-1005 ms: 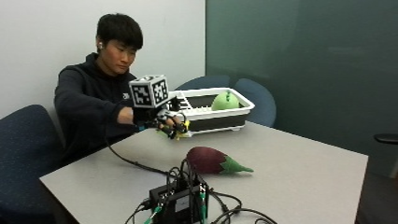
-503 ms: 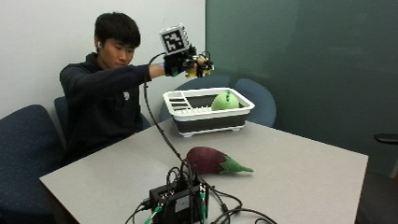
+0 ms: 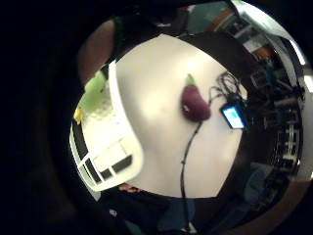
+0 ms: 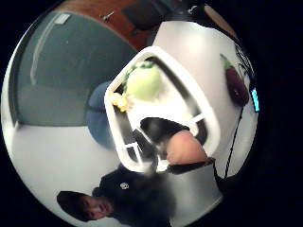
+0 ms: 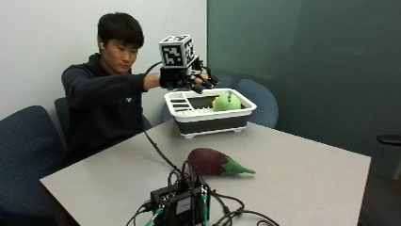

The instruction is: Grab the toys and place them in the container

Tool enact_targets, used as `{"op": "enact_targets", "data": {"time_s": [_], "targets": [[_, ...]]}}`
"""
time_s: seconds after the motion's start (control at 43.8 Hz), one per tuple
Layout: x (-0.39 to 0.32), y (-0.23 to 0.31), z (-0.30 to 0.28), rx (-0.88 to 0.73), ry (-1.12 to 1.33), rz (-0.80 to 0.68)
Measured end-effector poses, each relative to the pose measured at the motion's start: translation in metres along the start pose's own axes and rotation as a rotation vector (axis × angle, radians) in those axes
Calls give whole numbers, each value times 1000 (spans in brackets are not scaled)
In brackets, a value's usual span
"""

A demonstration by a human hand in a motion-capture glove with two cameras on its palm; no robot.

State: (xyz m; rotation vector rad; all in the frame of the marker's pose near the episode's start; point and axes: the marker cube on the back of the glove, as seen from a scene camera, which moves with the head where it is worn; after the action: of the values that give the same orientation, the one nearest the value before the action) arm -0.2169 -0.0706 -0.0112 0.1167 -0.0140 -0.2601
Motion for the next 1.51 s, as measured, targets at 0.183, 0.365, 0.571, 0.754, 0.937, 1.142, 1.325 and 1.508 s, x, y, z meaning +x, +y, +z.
{"op": "enact_targets", "data": {"time_s": [0.183, 0.365, 0.571, 0.754, 0.937, 1.142, 1.325, 1.508], "targets": [[75, -19, 24, 20, -69, 143], [114, -46, 114, -70, -57, 280], [152, -75, 175, -125, 162, 380], [157, -80, 170, 50, 98, 298], [123, -66, 115, 185, 81, 193], [30, -43, -13, 330, -100, -17], [-91, -4, -11, 196, -168, -325], [-142, 22, 65, -301, 5, -397]]}}
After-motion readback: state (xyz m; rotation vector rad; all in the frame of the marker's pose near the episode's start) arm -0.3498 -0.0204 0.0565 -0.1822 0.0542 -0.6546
